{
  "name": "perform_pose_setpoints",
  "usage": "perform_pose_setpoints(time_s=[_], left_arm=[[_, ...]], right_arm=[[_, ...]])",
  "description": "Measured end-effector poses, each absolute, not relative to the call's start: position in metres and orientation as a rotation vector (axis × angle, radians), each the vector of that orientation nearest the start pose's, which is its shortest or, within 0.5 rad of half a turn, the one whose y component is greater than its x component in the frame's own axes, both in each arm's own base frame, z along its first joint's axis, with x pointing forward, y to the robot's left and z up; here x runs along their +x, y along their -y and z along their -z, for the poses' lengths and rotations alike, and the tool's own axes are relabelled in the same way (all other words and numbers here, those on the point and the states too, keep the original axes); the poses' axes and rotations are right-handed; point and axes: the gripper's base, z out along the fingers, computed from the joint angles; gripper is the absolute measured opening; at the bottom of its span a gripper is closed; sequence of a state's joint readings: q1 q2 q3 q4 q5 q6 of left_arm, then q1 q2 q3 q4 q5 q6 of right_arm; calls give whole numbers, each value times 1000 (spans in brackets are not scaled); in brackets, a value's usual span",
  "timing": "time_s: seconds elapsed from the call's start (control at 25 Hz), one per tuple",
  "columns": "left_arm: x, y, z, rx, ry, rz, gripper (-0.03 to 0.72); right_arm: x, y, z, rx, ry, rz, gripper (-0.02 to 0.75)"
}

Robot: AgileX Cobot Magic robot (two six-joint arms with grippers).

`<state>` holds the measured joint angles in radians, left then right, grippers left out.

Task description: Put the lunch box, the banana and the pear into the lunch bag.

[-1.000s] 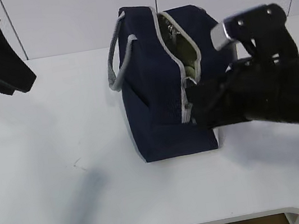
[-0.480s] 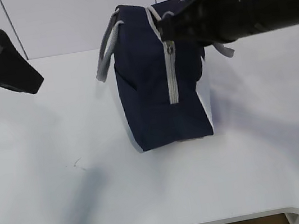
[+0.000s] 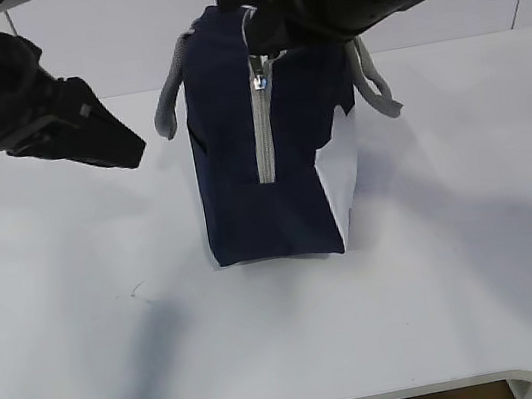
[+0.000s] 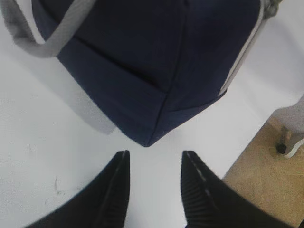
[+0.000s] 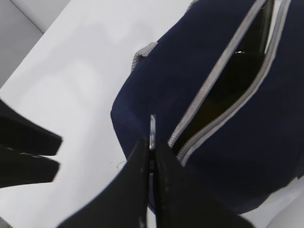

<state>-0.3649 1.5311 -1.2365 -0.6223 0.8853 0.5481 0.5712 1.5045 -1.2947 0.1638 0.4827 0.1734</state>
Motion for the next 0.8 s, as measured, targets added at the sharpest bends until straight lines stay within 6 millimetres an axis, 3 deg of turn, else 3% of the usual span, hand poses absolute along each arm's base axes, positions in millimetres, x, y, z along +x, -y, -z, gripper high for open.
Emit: perform_pose_setpoints(time_s=[0.28,0.4,0.68,0.8], left_arm=[[290,182,-299,850,-2327,705,412],[294,188,-291,849,-2325,692,436],[305,194,-279,888,-2274,673,435],[310,195,-276,872,-2253,660,356]], right_arm=[[295,-201,-347,-325,-2272,-612,13],[296,-204,-346,-334,-2278,-631,13],[296,-205,-349,-344,-2271,-641,13],[296,-205,-349,-344,-2271,-641,13]])
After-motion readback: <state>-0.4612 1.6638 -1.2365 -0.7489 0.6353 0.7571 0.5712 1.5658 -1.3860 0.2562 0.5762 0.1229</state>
